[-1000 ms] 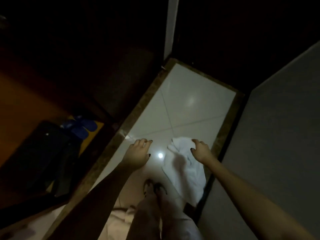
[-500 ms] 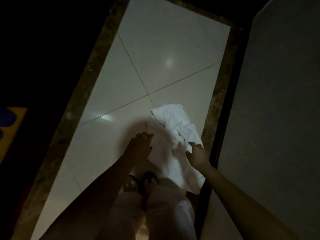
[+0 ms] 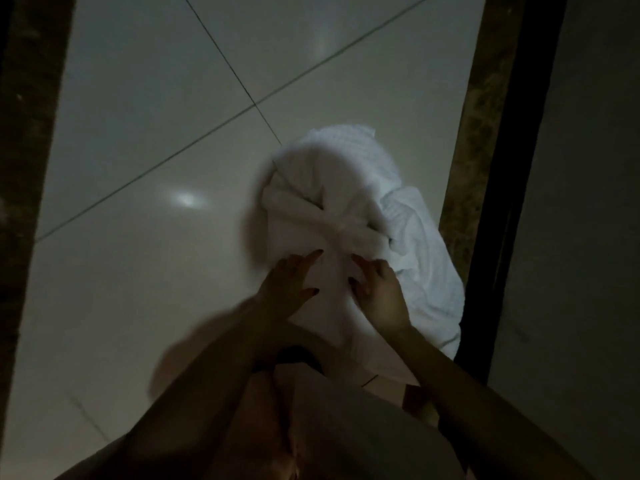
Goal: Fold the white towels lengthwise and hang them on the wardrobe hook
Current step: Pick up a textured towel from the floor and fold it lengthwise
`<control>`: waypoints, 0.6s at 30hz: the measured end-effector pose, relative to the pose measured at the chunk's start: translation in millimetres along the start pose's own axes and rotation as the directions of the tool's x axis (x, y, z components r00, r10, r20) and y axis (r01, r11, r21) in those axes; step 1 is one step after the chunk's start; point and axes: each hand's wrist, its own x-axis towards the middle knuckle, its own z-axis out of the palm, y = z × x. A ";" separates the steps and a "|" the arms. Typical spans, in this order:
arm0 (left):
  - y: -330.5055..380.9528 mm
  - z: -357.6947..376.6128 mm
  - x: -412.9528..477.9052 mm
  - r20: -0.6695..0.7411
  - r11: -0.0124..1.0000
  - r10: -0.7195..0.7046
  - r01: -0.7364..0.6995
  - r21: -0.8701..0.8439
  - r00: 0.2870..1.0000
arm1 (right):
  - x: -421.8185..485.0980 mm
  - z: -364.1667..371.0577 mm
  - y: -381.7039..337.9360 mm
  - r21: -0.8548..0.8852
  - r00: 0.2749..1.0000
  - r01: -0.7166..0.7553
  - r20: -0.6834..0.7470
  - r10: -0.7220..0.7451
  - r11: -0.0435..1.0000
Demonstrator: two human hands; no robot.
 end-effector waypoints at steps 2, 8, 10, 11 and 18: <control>-8.0 10.3 9.1 -0.005 0.998 -0.047 0.047 -0.047 0.999 | -5.1 21.6 1.6 0.012 0.999 -0.002 -0.054 0.003 1.000; -2.5 -5.8 9.1 0.009 0.969 0.002 0.000 -0.248 1.000 | -0.9 29.3 -5.1 0.040 0.997 -0.080 -0.001 0.080 0.996; 14.2 -27.7 -2.9 -0.024 0.966 0.020 -0.026 -0.258 0.999 | 1.7 15.9 -18.9 0.065 0.991 -0.101 0.096 0.094 0.993; 25.8 -41.1 -17.0 -0.045 0.966 0.050 -0.059 -0.253 0.998 | -2.9 2.9 -33.2 0.132 0.980 -0.164 0.132 0.146 0.978; 113.3 -147.7 -126.3 -0.294 0.938 0.095 -0.185 -0.294 0.951 | -77.3 -128.1 -141.3 0.437 0.980 -0.078 -0.133 0.150 0.896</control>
